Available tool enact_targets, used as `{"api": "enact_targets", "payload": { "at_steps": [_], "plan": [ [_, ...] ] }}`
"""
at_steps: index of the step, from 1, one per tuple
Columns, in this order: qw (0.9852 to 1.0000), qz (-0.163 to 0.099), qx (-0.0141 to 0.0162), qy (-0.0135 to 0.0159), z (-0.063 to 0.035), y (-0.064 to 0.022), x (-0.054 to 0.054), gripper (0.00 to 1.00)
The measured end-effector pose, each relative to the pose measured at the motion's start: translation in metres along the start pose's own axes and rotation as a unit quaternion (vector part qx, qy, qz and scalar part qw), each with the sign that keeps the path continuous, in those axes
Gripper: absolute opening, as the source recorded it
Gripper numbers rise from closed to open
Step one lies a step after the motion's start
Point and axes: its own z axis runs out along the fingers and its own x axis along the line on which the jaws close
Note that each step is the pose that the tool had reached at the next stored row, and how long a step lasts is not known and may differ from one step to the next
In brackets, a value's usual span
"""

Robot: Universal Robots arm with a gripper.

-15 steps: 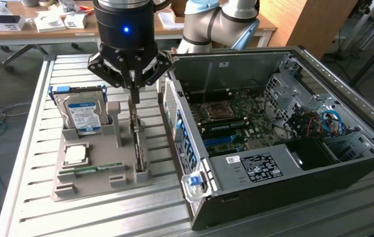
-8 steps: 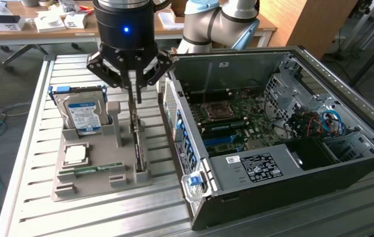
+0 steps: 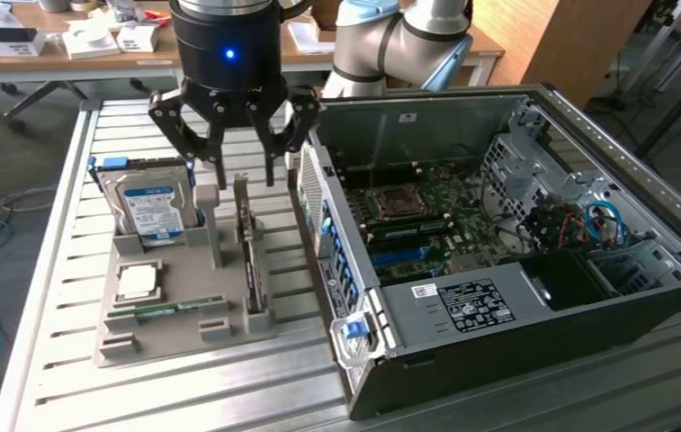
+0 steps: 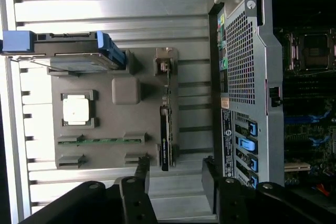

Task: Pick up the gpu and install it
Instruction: 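Pick up the gpu and move the gpu toward the slot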

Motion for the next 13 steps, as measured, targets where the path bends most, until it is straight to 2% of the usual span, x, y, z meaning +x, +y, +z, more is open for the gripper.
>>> {"api": "enact_targets", "payload": {
  "at_steps": [1,2,3,6,13],
  "plan": [
    [1.0,0.0,0.0,0.0,0.0,0.0,0.0,0.53],
    [1.0,0.0,0.0,0.0,0.0,0.0,0.0,0.53],
    [1.0,0.0,0.0,0.0,0.0,0.0,0.0,0.59],
    [1.0,0.0,-0.0002,0.0,0.0007,0.0,0.0,0.59],
    [1.0,0.0,-0.0004,0.0001,0.013,-0.0005,0.0,0.59]
  ]
}}
